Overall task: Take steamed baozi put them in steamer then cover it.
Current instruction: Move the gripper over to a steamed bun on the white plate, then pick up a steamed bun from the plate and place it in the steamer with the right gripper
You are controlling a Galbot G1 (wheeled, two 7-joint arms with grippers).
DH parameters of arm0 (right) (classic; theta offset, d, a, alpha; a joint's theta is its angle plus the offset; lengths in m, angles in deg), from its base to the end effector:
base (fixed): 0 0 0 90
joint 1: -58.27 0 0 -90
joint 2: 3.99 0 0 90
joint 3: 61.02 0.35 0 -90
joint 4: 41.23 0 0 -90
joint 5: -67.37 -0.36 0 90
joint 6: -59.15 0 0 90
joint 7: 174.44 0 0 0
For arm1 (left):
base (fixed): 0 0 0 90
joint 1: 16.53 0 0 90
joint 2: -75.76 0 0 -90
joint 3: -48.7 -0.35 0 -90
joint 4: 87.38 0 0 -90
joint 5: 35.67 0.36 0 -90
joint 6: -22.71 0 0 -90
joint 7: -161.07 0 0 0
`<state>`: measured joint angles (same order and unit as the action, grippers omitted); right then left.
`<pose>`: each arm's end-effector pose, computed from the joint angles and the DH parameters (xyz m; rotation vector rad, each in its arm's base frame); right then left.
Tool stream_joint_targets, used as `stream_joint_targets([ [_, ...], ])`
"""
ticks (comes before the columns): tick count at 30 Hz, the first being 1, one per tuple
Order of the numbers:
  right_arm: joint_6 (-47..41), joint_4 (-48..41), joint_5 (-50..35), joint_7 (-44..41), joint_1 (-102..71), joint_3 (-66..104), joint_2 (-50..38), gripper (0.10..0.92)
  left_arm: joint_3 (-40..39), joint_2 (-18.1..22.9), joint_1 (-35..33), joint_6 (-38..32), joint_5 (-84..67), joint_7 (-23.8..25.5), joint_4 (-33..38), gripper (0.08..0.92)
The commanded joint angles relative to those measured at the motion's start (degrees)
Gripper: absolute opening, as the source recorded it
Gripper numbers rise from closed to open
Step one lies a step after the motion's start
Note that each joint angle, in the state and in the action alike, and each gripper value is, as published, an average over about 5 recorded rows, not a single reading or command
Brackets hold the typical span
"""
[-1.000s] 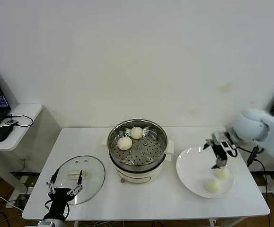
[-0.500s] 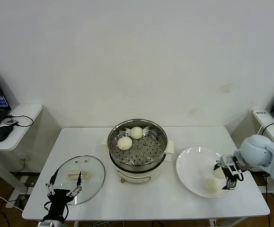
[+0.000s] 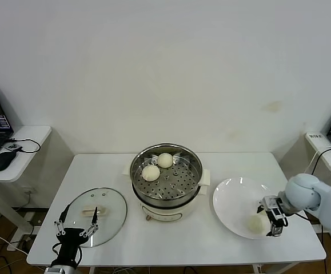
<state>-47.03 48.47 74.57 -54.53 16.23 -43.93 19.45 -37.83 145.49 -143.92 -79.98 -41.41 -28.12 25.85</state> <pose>0.4093 -0.1860 -0.2266 1.2574 -1.2814 1.3366 0.1481 0.0908 -0.3500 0.0309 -3.1208 -0.3490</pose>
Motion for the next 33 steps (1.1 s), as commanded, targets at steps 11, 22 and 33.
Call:
stream_joint_targets([
  [11,-0.3,-3.4,0.7,0.4,-1.7,1.3,3.1,0.722,0.1,0.1,0.2,-0.1,0.2,0.0,-0.3,0.823],
  [22,-0.4,-3.3,0.4,-0.3,-1.2,1.4,3.0,0.631,0.0,0.1,0.3,-0.1,0.2,0.0,-0.3,0.823],
  [33,-0.8,-1.1,-4.7,-2.0,11.6,-1.9,1.6,0.602,-0.2,-0.4,0.5,-0.1,0.1,0.1,-0.2,0.823],
])
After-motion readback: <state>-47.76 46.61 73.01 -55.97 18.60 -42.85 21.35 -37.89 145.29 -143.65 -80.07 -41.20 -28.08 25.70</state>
